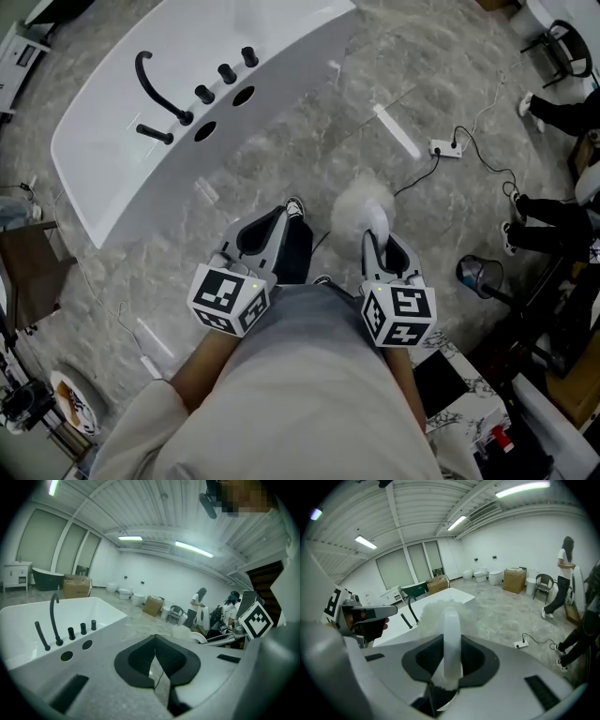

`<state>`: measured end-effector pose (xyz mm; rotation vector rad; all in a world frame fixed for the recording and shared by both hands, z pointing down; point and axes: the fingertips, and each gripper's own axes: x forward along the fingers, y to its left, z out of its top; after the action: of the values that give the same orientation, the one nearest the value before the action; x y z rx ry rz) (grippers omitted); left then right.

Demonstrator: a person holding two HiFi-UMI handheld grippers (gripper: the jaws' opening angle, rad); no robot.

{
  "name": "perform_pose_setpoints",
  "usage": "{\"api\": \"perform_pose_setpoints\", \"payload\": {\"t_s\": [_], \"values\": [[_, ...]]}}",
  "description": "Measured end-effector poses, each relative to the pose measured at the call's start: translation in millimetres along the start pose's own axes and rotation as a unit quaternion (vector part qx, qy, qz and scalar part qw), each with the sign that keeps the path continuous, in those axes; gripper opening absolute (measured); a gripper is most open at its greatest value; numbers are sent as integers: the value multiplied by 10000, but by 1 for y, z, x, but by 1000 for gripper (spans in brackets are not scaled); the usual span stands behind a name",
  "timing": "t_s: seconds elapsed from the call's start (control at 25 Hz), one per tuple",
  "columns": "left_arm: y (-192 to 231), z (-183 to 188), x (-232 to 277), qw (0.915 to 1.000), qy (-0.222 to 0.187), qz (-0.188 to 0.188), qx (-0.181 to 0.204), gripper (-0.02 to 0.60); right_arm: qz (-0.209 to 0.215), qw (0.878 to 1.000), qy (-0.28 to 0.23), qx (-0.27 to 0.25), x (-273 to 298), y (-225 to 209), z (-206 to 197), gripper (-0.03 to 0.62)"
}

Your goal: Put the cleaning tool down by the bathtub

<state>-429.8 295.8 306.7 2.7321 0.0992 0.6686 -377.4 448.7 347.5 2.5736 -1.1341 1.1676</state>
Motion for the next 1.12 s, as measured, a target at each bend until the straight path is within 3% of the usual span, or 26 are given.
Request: {"api": "perform_pose_setpoints", "payload": {"t_s": [0.44, 0.8, 1.12], "values": [[86, 86, 53, 9996, -261, -118, 64, 5, -38, 9997, -213, -107, 86, 14, 110, 86], [139, 105, 58, 9992, -380, 102, 53, 5, 165, 9991, -230, -302, 129, 41, 149, 86], [138, 113, 67, 9988, -449, 177, 1, 5, 267, 9983, -305, -416, 135, 36, 171, 86]]}}
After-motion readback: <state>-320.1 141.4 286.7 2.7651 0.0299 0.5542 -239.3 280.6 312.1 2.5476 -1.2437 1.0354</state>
